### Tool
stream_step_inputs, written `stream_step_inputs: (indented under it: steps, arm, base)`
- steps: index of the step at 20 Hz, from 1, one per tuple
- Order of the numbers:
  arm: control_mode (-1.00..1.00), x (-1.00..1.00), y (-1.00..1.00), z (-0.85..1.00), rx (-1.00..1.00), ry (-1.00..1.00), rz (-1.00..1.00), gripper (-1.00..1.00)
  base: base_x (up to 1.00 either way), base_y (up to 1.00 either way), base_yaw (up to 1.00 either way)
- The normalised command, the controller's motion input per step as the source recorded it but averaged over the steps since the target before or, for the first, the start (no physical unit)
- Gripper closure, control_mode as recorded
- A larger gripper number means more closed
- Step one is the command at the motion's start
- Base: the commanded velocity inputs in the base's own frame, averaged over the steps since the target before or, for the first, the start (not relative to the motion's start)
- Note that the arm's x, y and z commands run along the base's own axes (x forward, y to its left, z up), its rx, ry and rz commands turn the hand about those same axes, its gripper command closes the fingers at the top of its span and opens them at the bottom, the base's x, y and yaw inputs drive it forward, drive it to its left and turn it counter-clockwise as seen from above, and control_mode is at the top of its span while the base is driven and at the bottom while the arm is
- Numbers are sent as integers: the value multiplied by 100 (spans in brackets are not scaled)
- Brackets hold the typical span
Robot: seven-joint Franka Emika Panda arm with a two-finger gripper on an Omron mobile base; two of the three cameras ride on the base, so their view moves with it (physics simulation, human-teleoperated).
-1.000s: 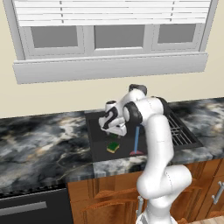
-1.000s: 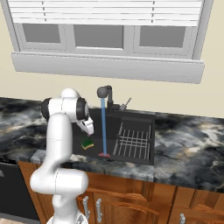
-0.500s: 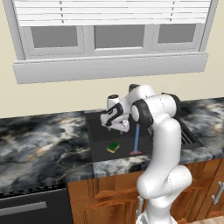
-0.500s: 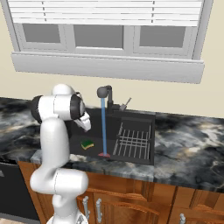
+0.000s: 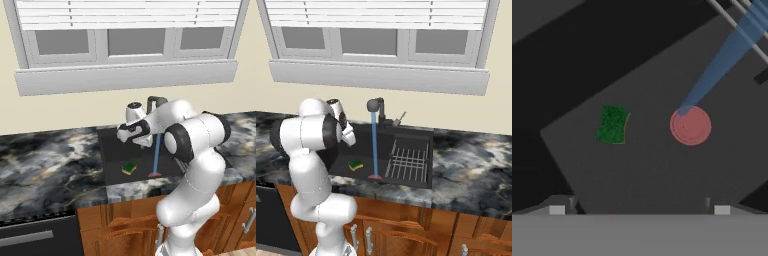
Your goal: Soak the sponge with water for a few seconds and then drop it inside the sink.
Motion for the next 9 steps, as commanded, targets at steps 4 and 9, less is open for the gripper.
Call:
stream_step_inputs:
  steps: [4,9]
  arm:
    - [-100,-35,0,80,2,-10,6,-100]
    - [-100,-41,0,73,4,-11,6,-100]
  base:
    - [0,0,0]
    - [0,0,0]
